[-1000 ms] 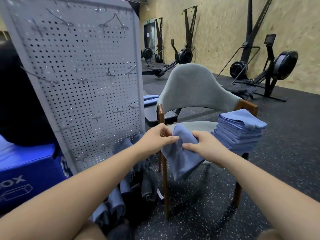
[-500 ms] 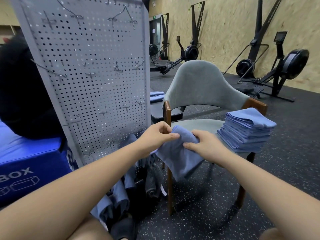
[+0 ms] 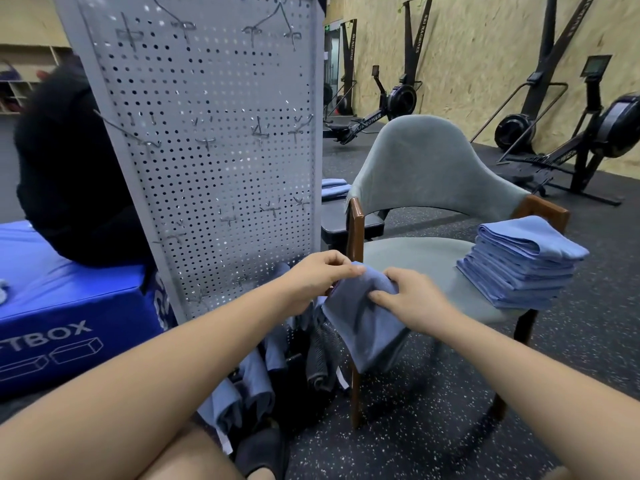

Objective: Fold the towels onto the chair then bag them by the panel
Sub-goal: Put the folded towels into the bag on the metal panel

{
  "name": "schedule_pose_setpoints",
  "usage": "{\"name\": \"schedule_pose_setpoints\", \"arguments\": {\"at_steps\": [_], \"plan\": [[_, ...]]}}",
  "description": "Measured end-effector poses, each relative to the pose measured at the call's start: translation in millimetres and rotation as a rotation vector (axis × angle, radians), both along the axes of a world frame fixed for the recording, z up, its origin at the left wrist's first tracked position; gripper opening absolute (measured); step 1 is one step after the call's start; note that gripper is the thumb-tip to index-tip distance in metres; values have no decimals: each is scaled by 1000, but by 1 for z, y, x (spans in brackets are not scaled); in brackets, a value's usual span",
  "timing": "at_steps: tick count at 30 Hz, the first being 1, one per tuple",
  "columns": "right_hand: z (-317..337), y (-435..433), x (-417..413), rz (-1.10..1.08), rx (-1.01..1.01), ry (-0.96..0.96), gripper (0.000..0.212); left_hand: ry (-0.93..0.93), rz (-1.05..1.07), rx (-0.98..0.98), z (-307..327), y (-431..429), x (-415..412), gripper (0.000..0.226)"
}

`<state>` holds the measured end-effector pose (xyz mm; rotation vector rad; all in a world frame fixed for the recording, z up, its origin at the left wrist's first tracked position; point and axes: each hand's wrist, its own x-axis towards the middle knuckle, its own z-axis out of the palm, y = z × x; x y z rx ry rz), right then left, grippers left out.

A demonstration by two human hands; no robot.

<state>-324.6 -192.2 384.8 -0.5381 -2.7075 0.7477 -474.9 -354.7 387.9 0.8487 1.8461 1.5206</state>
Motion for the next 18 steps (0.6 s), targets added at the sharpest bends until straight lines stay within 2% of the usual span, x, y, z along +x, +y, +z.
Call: {"name": "schedule_pose_setpoints", "arguments": {"at_steps": [5, 11, 15, 18], "plan": [[-17, -25, -21, 67, -2, -37, 38, -120, 2, -72, -7, -25, -16, 19], [-42, -69, -57, 214, 67, -87, 43, -122, 87, -174, -53, -82, -47, 16], [-60, -93, -96, 268, 17, -92, 34, -82, 188, -263, -80, -109, -68, 20], [-69, -108, -126, 253, -19, -89, 33, -94, 239, -243, -84, -121, -93, 21]]}}
